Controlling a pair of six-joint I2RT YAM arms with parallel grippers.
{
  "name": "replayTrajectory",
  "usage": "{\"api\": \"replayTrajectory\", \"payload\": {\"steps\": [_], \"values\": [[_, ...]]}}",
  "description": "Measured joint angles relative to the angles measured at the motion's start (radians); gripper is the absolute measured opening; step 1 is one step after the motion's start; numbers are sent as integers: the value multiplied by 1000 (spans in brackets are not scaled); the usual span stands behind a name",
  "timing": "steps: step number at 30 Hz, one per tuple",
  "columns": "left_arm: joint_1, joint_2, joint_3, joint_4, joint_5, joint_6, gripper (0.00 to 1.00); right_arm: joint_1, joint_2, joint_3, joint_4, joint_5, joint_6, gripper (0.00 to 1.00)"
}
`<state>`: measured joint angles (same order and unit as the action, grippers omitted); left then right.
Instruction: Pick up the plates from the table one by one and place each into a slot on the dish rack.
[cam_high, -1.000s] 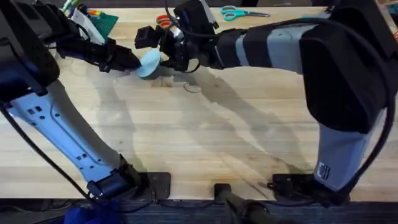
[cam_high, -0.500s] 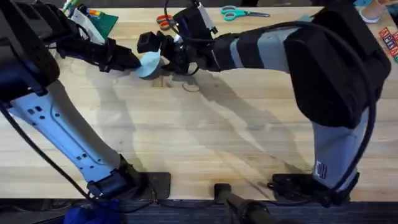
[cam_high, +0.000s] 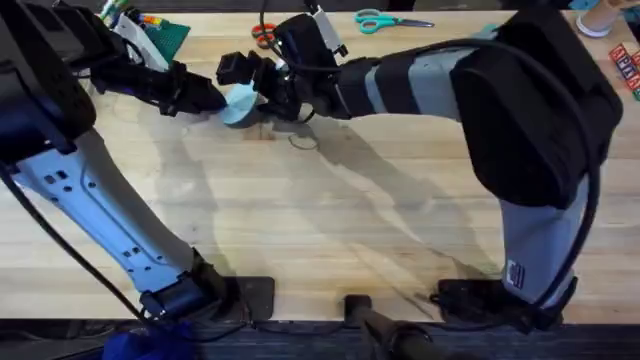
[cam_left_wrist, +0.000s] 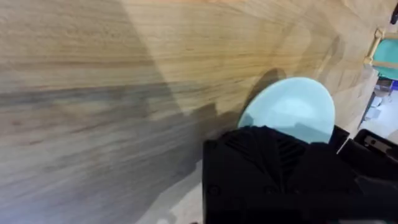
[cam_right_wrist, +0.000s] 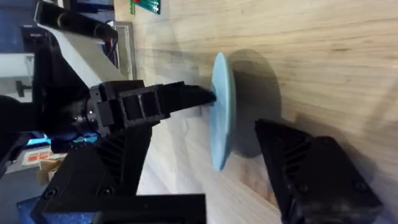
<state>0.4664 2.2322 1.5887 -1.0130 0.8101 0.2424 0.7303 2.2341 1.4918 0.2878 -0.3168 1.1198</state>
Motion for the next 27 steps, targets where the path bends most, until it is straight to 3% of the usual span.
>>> {"api": "replayTrajectory", "payload": {"steps": [7, 14, 16, 18, 19, 23, 27], "values": [[0, 0, 0, 0, 0, 0, 41, 1, 0, 0, -1, 7, 3, 971], [0, 0, 0, 0, 0, 0, 41, 1, 0, 0, -4, 18, 22, 772], [0, 0, 0, 0, 0, 0, 41, 1, 0, 0, -4, 20, 25, 690], [0, 0, 0, 0, 0, 0, 39, 1, 0, 0, -4, 24, 28, 512], [0, 0, 0, 0, 0, 0, 40, 1, 0, 0, -5, 26, 29, 376], [1, 0, 0, 0, 2, 0, 40, -1, 6, 0, -14, 41, 34, 56], [1, 0, 0, 2, 1, -1, 40, -6, 13, 0, -20, 50, 32, 32]]}}
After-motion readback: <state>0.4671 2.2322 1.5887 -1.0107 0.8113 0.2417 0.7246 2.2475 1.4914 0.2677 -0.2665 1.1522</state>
